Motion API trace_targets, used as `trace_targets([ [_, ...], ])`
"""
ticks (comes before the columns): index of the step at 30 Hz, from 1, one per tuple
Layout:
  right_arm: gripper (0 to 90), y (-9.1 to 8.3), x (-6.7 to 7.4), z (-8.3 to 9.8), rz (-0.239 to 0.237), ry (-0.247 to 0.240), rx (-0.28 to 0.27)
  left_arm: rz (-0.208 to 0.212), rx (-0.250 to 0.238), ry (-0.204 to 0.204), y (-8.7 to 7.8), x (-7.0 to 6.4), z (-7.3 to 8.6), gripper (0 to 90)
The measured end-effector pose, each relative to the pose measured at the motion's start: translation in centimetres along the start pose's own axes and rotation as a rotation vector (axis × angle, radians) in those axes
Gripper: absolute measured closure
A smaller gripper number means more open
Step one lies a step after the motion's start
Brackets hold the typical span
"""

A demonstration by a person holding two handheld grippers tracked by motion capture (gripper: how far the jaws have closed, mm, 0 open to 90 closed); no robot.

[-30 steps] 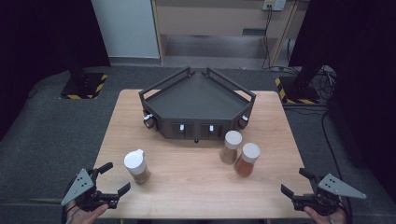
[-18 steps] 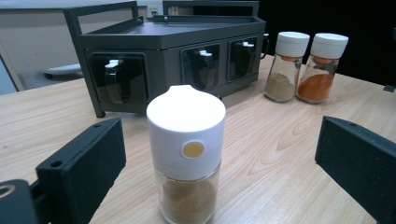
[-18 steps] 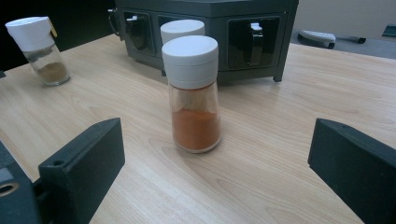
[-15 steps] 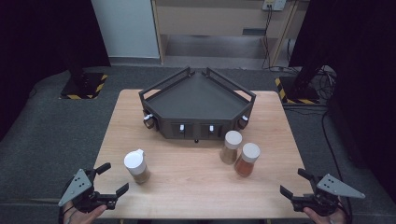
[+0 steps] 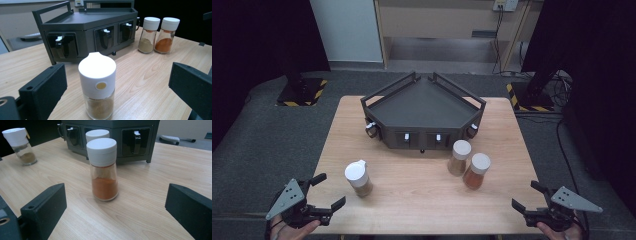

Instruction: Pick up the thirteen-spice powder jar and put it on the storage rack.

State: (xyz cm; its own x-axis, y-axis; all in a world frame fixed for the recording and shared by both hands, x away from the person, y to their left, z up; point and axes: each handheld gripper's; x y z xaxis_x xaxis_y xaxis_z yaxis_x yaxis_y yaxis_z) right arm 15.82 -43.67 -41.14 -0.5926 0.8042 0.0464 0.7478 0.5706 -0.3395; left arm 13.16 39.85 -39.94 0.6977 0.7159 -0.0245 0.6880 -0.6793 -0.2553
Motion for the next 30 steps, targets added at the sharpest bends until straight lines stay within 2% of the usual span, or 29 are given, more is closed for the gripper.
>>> trace_targets([
  [6,4.2,0.0,0.0,0.0,0.0,0.001,0.0,0.014,0.024,0.007,-0.3,0.5,-1.8,0.0],
  [10,4.1,0.0,0.0,0.0,0.002,0.0,0.0,0.025,0.031,0.007,-0.3,0.8,-2.4,0.0],
  [22,4.1,-0.1,0.1,0.0,0.002,-0.002,-0.001,0.062,0.099,0.026,-0.2,1.9,-5.6,0.0],
  [30,4.1,-0.1,0.1,0.0,0.001,-0.003,-0.002,0.077,0.136,0.028,0.4,2.6,-6.7,0.0],
])
Point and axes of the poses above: each handheld gripper's, and its own axes: y roughly forward along the jaws, z roughly out of its underside, x roughly to its left, and after that the axes turned 3 degrees about z, right-handed
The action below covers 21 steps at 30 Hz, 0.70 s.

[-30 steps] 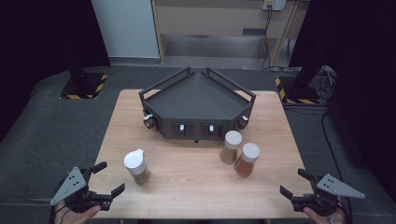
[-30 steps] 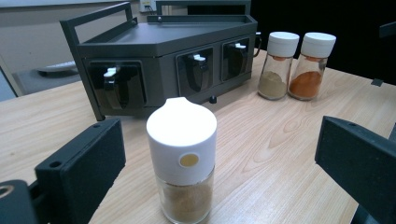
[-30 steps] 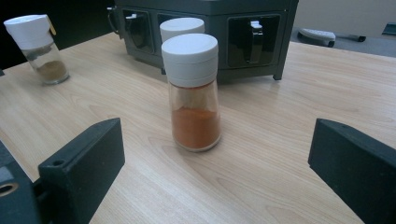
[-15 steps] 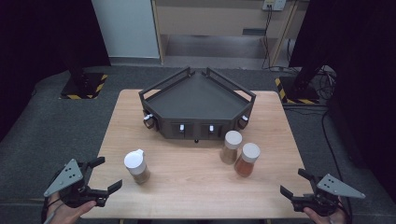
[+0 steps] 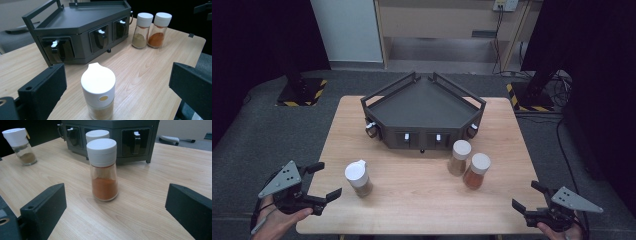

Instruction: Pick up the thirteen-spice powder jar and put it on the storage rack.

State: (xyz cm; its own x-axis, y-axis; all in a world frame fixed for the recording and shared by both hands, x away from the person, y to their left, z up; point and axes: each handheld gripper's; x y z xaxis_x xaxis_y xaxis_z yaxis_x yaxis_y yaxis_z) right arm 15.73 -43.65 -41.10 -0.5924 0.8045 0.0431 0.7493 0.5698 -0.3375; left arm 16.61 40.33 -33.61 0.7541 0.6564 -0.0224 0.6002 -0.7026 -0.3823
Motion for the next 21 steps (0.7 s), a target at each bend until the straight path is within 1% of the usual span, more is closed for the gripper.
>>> trace_targets([
  [1,4.1,0.0,0.0,0.0,0.0,-0.001,-0.001,0.002,0.013,0.001,0.2,0.2,-0.3,0.0],
  [7,4.0,0.0,0.0,0.0,-0.001,-0.001,-0.002,0.005,0.037,0.003,0.6,0.7,-1.0,0.0],
  [9,4.0,0.0,0.0,0.0,-0.001,0.0,-0.002,-0.001,0.044,0.001,0.8,0.8,-1.2,0.0],
  [13,3.8,-0.1,0.0,0.0,-0.002,0.0,-0.004,-0.004,0.064,-0.006,1.2,1.3,-1.6,0.1],
  [21,3.4,0.0,0.0,0.1,-0.002,0.003,-0.005,-0.015,0.098,-0.02,2.1,1.8,-2.2,0.1],
])
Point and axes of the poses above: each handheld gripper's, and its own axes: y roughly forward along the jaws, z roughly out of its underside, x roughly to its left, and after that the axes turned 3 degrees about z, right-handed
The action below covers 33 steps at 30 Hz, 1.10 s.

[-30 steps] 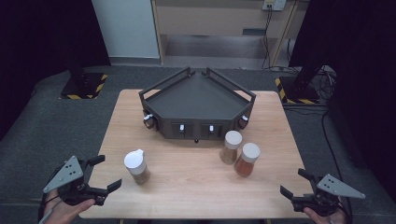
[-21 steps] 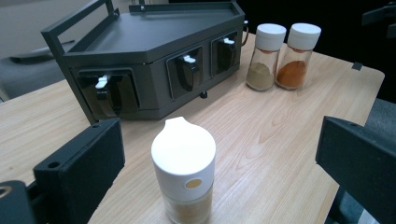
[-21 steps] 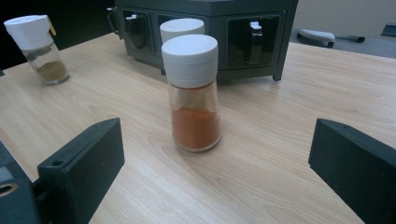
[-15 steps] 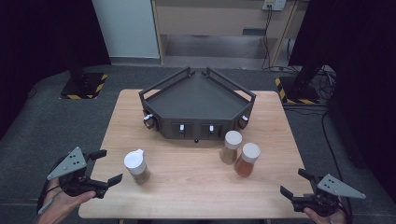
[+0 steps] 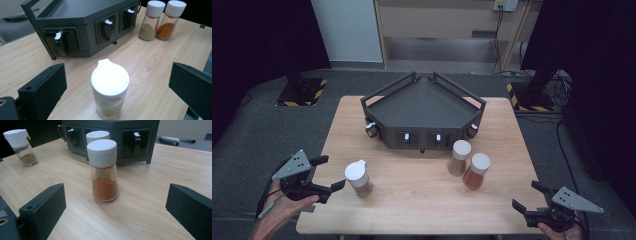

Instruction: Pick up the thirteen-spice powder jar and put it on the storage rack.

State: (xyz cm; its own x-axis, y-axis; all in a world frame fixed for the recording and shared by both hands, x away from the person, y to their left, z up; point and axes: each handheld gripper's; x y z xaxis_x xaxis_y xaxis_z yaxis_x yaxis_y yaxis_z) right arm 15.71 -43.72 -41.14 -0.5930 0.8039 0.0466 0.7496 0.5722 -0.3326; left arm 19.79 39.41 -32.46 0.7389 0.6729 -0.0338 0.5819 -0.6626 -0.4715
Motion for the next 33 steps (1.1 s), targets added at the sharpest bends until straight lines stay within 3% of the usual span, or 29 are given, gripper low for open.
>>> trace_targets([
  [16,3.3,0.0,-0.1,0.0,0.0,0.002,-0.003,0.004,0.077,-0.007,3.2,0.6,-0.5,0.9],
  [33,3.3,-0.1,-0.1,0.1,0.0,0.004,-0.003,-0.002,0.104,-0.018,5.9,0.7,0.0,2.3],
])
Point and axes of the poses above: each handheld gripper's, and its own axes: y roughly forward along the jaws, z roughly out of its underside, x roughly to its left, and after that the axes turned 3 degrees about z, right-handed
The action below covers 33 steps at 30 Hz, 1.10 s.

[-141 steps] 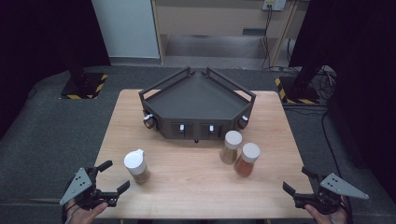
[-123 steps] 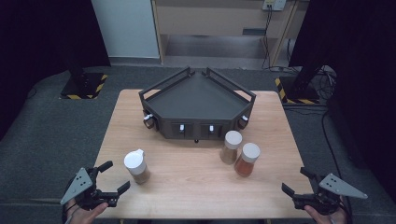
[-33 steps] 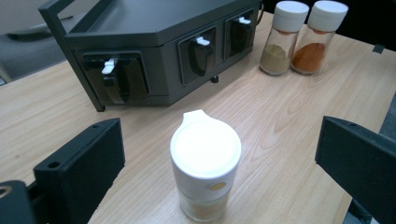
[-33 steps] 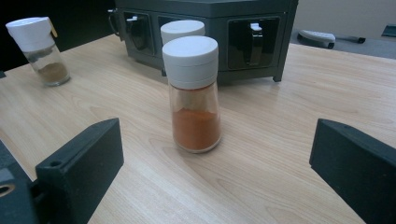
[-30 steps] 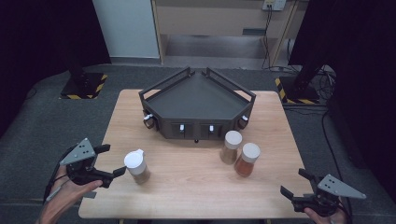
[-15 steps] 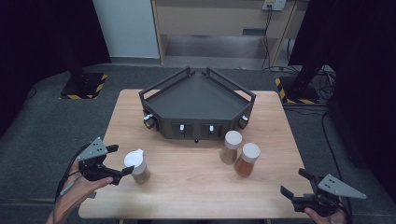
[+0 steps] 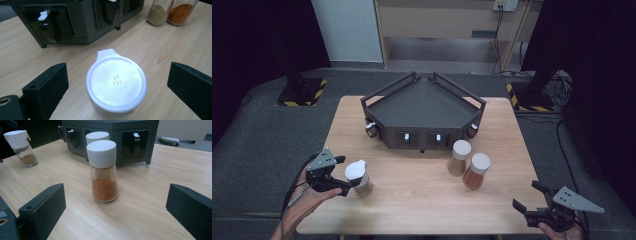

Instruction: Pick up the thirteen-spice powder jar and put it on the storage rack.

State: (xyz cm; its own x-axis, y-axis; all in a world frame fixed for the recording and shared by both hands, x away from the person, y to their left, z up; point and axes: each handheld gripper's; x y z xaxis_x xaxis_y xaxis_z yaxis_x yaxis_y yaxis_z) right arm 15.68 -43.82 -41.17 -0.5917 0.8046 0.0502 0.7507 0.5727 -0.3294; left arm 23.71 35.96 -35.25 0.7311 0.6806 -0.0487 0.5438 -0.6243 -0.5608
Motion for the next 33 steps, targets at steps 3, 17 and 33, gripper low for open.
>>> trace_targets([
  [3,3.3,0.0,0.0,0.0,-0.001,0.0,0.0,0.002,0.003,-0.001,0.5,0.0,0.1,2.8],
  [17,3.3,0.0,0.0,0.0,-0.002,0.001,0.001,-0.005,0.011,-0.005,2.1,-0.2,1.0,7.7],
  [33,2.5,-0.1,0.0,0.0,-0.002,0.004,-0.004,-0.031,-0.011,0.001,2.7,-0.7,2.1,24.3],
])
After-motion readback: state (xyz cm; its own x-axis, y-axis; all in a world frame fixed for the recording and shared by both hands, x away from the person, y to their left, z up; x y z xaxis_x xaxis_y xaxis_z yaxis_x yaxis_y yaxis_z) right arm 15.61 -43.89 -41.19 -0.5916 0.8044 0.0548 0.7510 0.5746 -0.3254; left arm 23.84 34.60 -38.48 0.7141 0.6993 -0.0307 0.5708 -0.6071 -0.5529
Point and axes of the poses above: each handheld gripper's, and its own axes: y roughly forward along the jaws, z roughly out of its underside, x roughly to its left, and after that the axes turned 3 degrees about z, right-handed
